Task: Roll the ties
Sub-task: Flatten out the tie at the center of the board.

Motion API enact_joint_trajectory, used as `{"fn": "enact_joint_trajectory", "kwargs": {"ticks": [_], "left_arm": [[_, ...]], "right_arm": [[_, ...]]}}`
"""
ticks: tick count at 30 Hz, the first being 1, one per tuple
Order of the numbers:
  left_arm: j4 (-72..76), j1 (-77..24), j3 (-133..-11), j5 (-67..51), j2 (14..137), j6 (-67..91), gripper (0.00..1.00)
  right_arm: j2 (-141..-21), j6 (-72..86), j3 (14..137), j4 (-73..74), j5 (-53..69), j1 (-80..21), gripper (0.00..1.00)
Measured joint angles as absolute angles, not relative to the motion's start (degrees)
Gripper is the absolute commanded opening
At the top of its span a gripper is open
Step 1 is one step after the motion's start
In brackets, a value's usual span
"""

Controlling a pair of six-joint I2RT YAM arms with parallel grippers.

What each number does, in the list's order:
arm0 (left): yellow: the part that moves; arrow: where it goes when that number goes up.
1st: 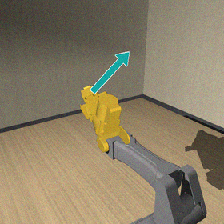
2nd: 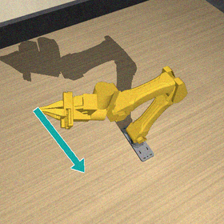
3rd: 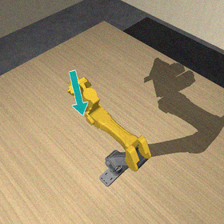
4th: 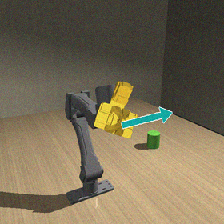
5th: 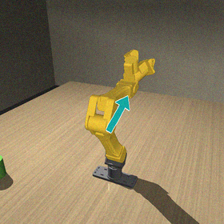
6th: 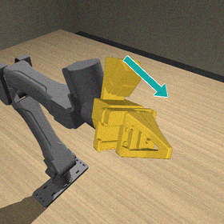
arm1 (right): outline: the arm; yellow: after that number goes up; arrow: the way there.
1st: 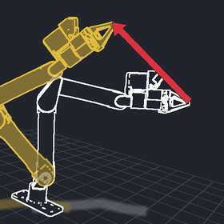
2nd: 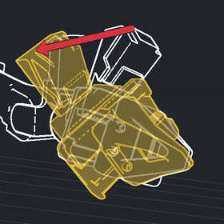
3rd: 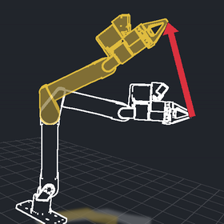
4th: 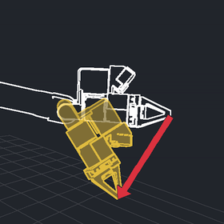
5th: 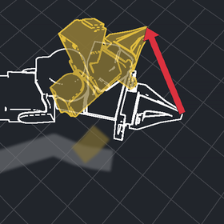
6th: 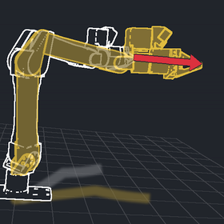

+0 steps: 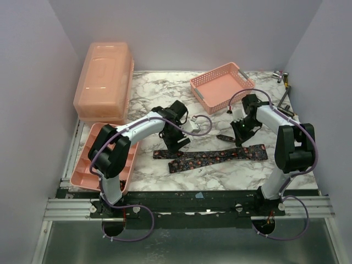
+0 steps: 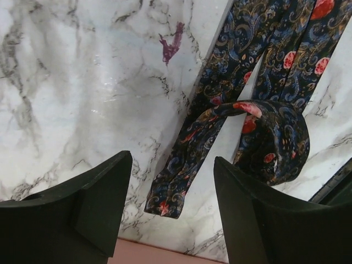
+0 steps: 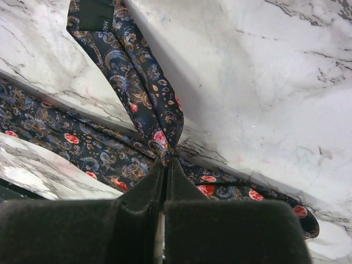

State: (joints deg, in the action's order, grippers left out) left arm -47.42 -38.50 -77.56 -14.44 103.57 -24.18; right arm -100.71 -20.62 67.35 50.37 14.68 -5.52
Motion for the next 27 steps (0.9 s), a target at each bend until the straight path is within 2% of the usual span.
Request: {"fn": "enact_joint_trajectory", "kwargs": {"ticks": [2,5,8,10,19,24,27], "left_arm": [[-47.9,-39.2,-77.5,-13.6,105.4,-24.9,0.6],[-48.3,-39.8,-77.3,-13.4,107.0,-25.9,0.37],[-48.6,-39.9,-77.3,-12.9,108.0,-26.7,0.23],[-48.9,-40.1,-77.7,-12.6,109.0,-27.0,0.01],[-50.7,-41.1,-86.6,-17.3,109.7,-26.6,0.0],[-47.0,-41.1,-90.4,-23.4,100.1,-26.4,0.0],[-44.7,-40.2,-88.3,-27.4,92.0,-29.7,0.0]], "right_arm": [[-100.7,-20.6,67.4,50.6,14.5,-5.5,0.01],[-100.7,-20.9,67.3,50.7,14.2,-5.0,0.01],[-100.7,-21.1,67.3,50.7,13.9,-4.2,0.0],[-100.7,-21.5,67.3,50.7,13.6,-3.6,0.01],[-100.7,-22.9,67.3,50.7,12.3,-1.4,0.01],[-100.7,-25.0,67.4,50.7,11.5,3.2,0.01],[-100.7,-26.8,67.7,51.4,11.2,7.9,0.01]]}}
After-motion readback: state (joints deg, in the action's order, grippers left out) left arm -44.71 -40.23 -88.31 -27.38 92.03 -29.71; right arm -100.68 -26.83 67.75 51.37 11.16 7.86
